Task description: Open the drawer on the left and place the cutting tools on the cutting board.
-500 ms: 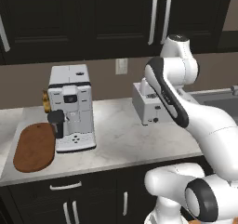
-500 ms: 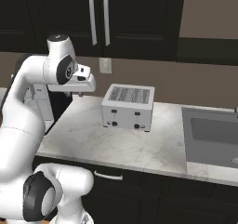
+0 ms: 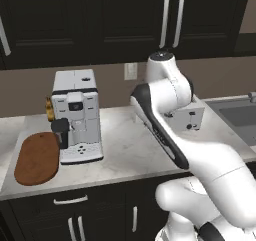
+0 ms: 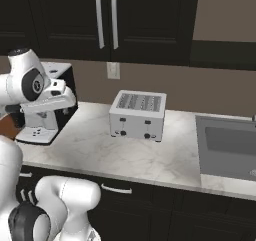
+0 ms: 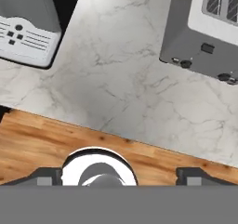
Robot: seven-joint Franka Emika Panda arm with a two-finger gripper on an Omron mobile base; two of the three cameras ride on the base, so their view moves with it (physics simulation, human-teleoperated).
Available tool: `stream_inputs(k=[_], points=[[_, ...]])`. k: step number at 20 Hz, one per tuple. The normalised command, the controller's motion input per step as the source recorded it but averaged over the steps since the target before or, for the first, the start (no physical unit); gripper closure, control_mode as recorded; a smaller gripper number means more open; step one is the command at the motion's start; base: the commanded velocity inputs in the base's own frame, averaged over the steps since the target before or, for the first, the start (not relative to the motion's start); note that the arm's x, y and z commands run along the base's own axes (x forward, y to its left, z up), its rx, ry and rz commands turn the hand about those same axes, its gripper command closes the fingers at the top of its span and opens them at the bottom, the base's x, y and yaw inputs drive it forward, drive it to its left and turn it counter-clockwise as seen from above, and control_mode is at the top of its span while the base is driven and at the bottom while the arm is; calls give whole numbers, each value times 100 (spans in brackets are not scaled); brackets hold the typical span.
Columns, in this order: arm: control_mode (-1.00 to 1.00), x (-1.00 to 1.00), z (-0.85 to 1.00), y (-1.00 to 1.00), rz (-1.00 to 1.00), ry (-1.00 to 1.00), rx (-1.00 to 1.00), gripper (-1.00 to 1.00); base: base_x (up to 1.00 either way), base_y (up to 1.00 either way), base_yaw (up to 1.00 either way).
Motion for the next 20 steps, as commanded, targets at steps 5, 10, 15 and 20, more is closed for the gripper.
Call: stream_inputs(k=[5, 10, 15, 20], points=[[-100, -66, -62, 100, 19, 0, -32, -100, 0, 0, 0], [-100, -71, -66, 100, 21, 0, -36, -100, 0, 0, 0], [-100, -55, -67, 100, 19, 0, -34, -100, 0, 0, 0], [-100, -14, -62, 71, 22, 4, -40, -100, 0, 0, 0]])
